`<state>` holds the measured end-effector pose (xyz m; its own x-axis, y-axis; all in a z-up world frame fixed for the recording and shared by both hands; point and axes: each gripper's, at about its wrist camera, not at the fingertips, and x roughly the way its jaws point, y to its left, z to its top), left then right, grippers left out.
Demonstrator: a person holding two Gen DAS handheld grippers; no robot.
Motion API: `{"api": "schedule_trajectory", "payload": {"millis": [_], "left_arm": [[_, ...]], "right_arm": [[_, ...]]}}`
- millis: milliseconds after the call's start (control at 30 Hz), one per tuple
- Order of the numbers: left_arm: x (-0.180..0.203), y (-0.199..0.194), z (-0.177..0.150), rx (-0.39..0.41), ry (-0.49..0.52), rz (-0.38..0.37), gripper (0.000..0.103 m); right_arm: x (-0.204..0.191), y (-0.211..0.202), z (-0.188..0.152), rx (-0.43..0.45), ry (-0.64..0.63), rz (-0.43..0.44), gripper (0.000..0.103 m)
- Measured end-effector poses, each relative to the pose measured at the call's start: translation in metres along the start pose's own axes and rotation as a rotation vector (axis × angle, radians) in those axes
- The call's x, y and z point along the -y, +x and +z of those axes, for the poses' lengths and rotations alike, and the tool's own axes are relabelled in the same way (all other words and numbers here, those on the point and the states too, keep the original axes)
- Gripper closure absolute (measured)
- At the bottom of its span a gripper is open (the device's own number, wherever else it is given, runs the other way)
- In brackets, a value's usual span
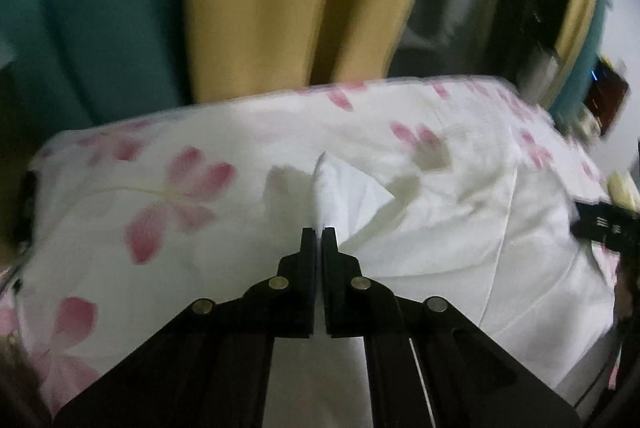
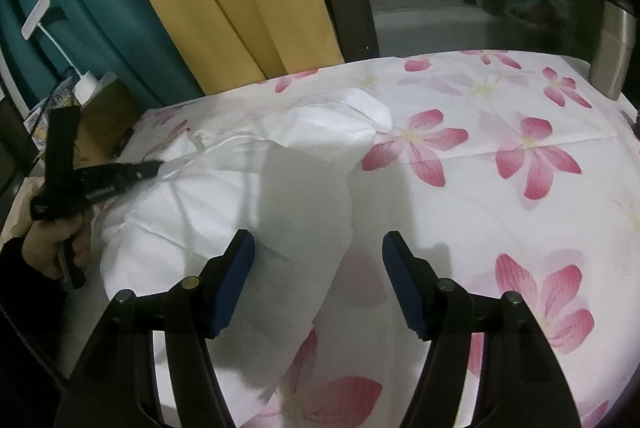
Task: Fold large clothes
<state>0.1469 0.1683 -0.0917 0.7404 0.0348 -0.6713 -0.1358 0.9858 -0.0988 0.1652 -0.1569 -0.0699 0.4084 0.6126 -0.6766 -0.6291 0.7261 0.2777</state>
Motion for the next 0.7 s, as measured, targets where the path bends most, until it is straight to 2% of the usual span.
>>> {"api": "schedule_trajectory", "payload": {"millis": [133,300,367,433,500,567,700], "left_arm": [[-0.009,0.003,-0.011,-0.024,-0.016,0.045,0.1],[-0.024,0.0,-0.013,-0.045,-0.079,0.055,0.099],[-0.028,0.002,-0.014,-0.075,-0.117,0.034,0.099],[-0.03,-0.002,-0.017,-0.083,-0.136,0.033,0.091],[-0.031,-0.006,-0.021,-0.081,-0.159,0.038,0.071],[-0.036,-0.014,-0.025,-0.071,-0.197,0.023,0.06],[-0.039,-0.028,-0.03,-0.058,-0.212,0.016,0.056]], "right_arm": [[-0.01,0.014,0.006,-0.014,-0.041,0.011,0.036],[-0.018,0.037,0.006,-0.03,-0.066,0.015,0.036],[-0.019,0.038,0.007,-0.03,-0.056,0.013,0.036],[-0.021,0.036,0.006,-0.027,-0.059,0.0,0.036],[-0.021,0.032,0.005,-0.024,-0.052,-0.008,0.036],[-0.018,0.027,0.005,-0.018,-0.034,-0.01,0.036],[-0.014,0.014,0.002,-0.004,-0.013,-0.018,0.036]]}}
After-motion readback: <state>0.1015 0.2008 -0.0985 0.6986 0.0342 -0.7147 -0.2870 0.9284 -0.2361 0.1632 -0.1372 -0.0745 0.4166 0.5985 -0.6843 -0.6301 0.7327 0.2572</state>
